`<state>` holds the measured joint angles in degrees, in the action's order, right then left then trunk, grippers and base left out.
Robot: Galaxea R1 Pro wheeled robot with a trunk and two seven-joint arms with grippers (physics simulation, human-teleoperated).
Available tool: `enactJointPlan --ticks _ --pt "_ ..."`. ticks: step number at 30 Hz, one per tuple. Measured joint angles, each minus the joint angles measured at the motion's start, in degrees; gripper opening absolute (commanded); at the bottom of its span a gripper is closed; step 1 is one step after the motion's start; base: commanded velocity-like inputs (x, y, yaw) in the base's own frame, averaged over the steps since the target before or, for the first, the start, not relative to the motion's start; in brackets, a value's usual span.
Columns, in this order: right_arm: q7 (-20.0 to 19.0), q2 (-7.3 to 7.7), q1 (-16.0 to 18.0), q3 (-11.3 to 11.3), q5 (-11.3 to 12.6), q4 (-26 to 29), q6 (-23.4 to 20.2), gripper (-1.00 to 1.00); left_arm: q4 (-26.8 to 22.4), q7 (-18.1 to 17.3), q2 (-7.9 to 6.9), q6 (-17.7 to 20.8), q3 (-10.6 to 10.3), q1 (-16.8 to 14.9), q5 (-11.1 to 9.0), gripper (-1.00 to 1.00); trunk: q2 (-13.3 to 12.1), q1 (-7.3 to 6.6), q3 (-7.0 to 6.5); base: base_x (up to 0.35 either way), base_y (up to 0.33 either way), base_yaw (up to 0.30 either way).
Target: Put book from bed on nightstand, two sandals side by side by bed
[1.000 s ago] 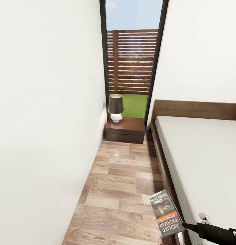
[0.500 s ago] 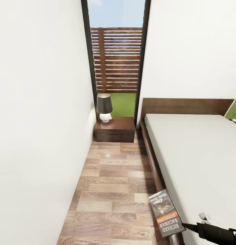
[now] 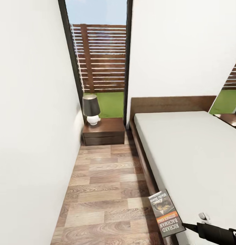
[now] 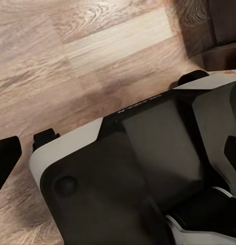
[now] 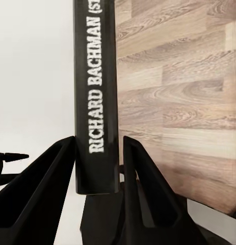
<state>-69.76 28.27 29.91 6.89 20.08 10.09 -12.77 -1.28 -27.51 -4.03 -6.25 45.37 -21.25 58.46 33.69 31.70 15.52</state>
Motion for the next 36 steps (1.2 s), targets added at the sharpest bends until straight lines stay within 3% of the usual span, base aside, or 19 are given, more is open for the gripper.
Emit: enactJointPlan --ticks 10,25,36 --pt "0.0 -0.01 0.0 -0.1 0.0 0.0 0.0 -1.0 0.0 0.0 0.0 0.0 0.0 0.0 0.0 1.0 0.0 0.0 0.18 0.007 0.0 -0.06" --pt "0.0 -0.02 0.0 0.0 0.0 0.0 0.0 -1.0 0.0 0.0 -0.01 0.0 0.0 0.0 0.0 1.0 0.0 0.01 0.18 0.0 0.0 0.262" --pt "0.0 -0.01 0.0 -0.1 0.1 0.0 0.0 -1.0 0.0 0.0 0.0 0.0 0.0 0.0 0.0 1.0 0.0 0.01 0.18 0.0 0.0 0.041"
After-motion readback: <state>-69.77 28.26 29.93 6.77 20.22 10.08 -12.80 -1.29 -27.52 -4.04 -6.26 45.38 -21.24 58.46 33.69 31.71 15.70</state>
